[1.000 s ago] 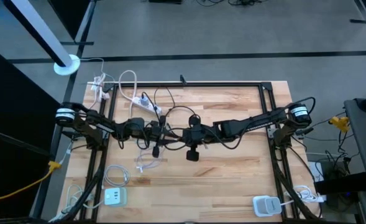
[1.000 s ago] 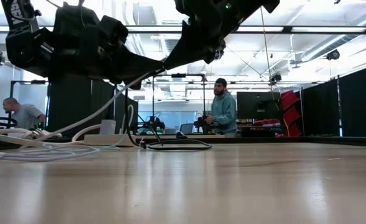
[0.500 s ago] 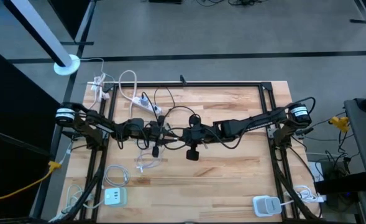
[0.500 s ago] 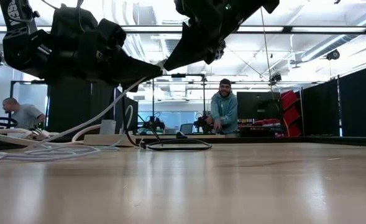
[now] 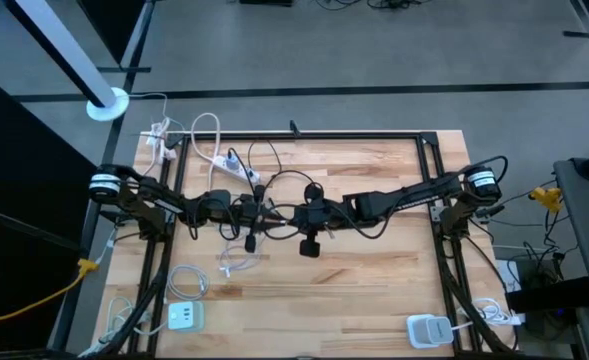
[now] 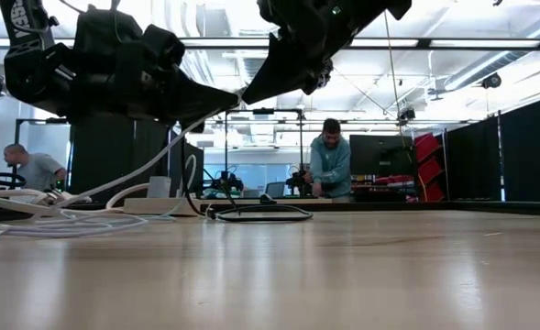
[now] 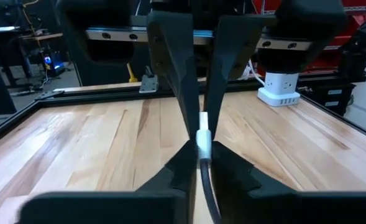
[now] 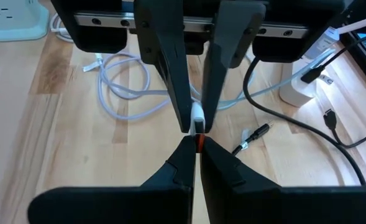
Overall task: Insert USB
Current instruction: Insert the right white charger cable into the bottom right white outlet extension
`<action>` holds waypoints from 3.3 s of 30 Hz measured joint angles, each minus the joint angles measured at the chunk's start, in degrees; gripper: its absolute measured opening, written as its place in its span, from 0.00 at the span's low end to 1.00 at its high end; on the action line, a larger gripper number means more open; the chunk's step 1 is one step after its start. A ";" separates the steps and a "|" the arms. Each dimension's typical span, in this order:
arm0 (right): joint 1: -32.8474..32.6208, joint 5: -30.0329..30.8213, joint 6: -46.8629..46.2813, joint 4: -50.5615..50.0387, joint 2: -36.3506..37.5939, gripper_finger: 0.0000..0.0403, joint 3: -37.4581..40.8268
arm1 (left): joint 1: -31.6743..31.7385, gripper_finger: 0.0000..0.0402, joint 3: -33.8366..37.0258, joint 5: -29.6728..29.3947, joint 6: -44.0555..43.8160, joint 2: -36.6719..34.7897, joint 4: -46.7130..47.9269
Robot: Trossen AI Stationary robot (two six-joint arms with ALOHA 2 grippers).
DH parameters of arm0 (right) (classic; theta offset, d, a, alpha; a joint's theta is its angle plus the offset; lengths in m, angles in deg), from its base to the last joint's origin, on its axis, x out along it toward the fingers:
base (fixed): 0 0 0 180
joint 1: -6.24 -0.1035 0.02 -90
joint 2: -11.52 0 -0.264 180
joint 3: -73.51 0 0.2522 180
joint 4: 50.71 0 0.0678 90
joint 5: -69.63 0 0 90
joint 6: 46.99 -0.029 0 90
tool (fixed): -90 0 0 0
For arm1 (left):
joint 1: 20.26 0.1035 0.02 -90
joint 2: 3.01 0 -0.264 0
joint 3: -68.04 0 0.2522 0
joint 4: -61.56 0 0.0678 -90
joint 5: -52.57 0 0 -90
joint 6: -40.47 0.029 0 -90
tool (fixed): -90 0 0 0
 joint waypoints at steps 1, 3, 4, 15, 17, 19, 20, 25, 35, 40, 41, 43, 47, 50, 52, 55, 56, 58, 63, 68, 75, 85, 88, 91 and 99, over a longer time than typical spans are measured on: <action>-0.02 0.00 0.00 0.00 0.00 0.00 0.00 | 0.00 0.04 0.04 0.43 0.31 0.00 -0.28; -0.02 -0.07 0.00 0.02 0.00 0.00 0.00 | 0.01 0.04 0.05 1.41 0.66 0.00 -0.77; -0.03 -0.10 0.00 -0.01 0.00 0.00 -0.02 | 0.01 0.04 0.06 1.66 0.72 0.00 -0.92; -0.30 -0.49 0.18 -9.27 1.04 0.10 -0.04 | -0.65 0.04 0.13 1.88 -1.45 -0.09 1.54; -1.00 -0.46 0.02 -15.20 2.18 0.17 -1.08 | -1.41 0.04 0.15 1.90 -1.90 -0.09 2.40; -2.21 -0.46 0.02 -22.75 3.10 0.25 -2.99 | -2.44 0.04 0.13 1.90 -2.07 -0.10 3.12; -2.97 -0.48 0.03 -26.44 3.38 0.29 -4.10 | -2.99 0.04 0.13 1.88 -2.21 -0.11 3.36; -7.98 -1.39 -3.02 -46.74 3.64 0.46 -10.15 | -6.51 0.04 0.13 -0.64 -3.06 -0.11 3.27; -23.40 -8.08 -31.16 -65.61 5.07 0.54 -14.06 | -11.58 0.04 -0.39 -7.42 -5.69 -0.11 3.95; -31.66 -7.98 -42.66 -65.65 5.11 0.52 -15.21 | -13.95 0.04 -2.67 -9.25 -9.06 1.01 8.57; -33.23 -7.98 -44.80 -65.64 5.11 0.51 -15.72 | -14.98 0.04 -3.47 -10.46 -9.52 1.61 9.14; -35.99 -8.13 -48.23 -65.66 5.11 0.51 -17.07 | -17.08 0.04 -5.32 -12.83 -10.28 3.20 10.32; -41.03 -7.95 -54.26 -65.56 5.18 0.52 -20.15 | -20.90 0.04 -9.89 -16.73 -12.67 8.40 10.90; -45.09 -8.04 -57.69 -65.26 5.18 0.54 -21.87 | -22.95 0.04 -13.17 -18.88 -15.03 13.12 10.88; -47.62 -8.15 -59.45 -65.14 5.18 0.56 -22.79 | -23.92 0.04 -15.04 -20.37 -16.60 16.51 10.99; -50.94 -7.67 -62.61 -65.22 5.18 0.61 -23.26 | -25.19 0.04 -17.76 -22.16 -19.30 21.90 11.03; -51.88 -7.57 -63.74 -65.22 5.18 0.62 -23.21 | -25.80 0.04 -18.80 -22.99 -20.29 23.66 11.23; -53.66 -7.50 -65.22 -65.72 4.89 0.66 -23.05 | -27.69 0.04 -21.35 -24.81 -21.38 26.89 11.27; -57.67 -7.96 -66.07 -66.00 2.68 0.72 -22.93 | -32.00 0.04 -28.03 -26.19 -21.01 31.95 11.27; -59.79 -11.66 -64.67 -66.70 0.73 0.75 -22.91 | -33.11 0.04 -33.48 -27.41 -21.08 33.80 14.91; -61.41 -12.46 -66.19 -70.71 -0.28 0.76 -22.69 | -32.94 0.04 -38.18 -28.81 -19.97 34.12 18.32; -61.75 -12.65 -67.21 -71.32 -1.70 0.85 -22.21 | -33.00 0.04 -38.58 -28.71 -20.85 34.15 19.80; -61.54 -13.67 -64.96 -71.64 -2.03 0.90 -22.18 | -33.03 0.04 -38.58 -28.68 -20.95 34.16 19.75; -61.18 -13.99 -64.70 -73.11 -2.16 0.94 -22.18 | -33.03 0.04 -38.58 -28.68 -20.98 34.16 20.21; -60.78 -17.02 -65.00 -73.66 -2.08 0.99 -22.16 | -33.09 0.04 -38.58 -28.66 -21.61 34.16 20.90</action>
